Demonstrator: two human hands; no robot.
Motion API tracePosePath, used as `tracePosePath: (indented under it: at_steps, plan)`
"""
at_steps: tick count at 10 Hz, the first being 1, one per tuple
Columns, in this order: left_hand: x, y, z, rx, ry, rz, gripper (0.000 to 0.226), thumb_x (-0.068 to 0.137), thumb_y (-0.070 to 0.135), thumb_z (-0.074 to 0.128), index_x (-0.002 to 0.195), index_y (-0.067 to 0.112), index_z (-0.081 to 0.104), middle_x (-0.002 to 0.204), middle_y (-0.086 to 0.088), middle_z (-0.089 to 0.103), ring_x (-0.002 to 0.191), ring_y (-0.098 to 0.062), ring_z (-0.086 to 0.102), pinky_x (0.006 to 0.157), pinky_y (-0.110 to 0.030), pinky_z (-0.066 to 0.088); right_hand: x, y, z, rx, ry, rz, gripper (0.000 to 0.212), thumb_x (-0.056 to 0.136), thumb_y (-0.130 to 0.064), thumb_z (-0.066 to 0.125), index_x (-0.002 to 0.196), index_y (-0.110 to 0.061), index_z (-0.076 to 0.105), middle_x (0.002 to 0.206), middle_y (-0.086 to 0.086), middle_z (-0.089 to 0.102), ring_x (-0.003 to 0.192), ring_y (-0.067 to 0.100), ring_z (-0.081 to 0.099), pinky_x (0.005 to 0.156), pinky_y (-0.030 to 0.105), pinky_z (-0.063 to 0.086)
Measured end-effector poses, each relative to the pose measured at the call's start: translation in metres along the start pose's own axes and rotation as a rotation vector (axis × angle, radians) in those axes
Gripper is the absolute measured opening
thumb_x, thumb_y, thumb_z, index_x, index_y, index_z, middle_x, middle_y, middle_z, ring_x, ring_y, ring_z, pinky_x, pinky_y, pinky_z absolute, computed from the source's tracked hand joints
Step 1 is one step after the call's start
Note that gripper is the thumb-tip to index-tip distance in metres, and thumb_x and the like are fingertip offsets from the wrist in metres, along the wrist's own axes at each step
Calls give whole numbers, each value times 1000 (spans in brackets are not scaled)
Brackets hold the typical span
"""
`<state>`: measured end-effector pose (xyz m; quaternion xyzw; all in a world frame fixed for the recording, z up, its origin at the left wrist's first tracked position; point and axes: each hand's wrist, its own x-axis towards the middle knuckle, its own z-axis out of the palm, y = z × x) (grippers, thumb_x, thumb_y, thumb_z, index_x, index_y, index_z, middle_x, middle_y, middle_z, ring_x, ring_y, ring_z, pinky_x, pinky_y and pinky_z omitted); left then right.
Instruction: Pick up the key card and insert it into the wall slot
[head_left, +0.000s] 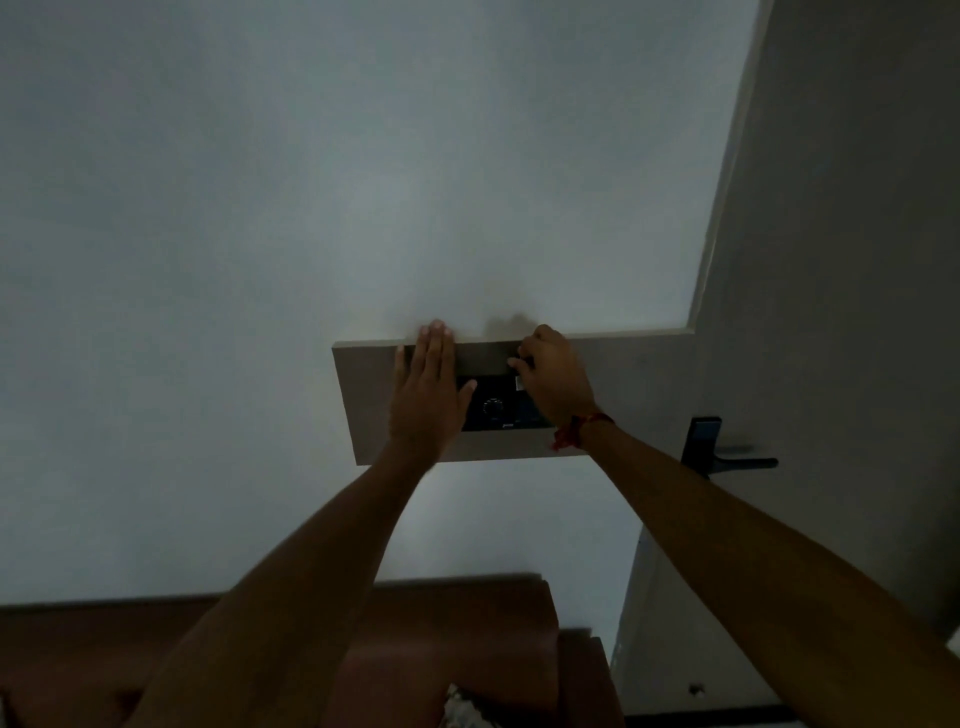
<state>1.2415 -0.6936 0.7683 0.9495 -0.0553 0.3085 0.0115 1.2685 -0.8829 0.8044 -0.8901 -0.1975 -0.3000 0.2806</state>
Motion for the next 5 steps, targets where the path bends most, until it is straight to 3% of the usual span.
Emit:
tracePosePath:
  at_steps: [3, 4, 5]
  plan:
    - [-2, 2, 9, 51, 55, -39, 78, 105, 51, 36, 162, 6, 6, 173, -11, 7, 161, -26, 7, 129, -53, 19, -13, 8, 7, 69, 100, 30, 21, 92, -12, 58, 73, -3, 55, 88, 11, 52, 78, 21, 50, 71, 37, 47]
    - [-4, 1, 5, 67, 7, -26, 78, 106, 53, 30, 162, 7, 2, 173, -9, 3, 161, -25, 3, 130, -53, 18, -12, 6, 2, 17, 40, 9, 23, 94, -17, 55, 77, -2, 57, 90, 11, 53, 81, 24, 52, 75, 42, 51]
    - [0, -1, -8, 81, 1, -2, 76, 106, 55, 21, 162, 7, 2, 173, -10, 2, 161, -24, 1, 130, -54, 14, -10, -2, -14, -64, -40, 3, 27, 96, -30, 55, 87, -6, 62, 96, 9, 55, 95, 25, 52, 80, 40, 51]
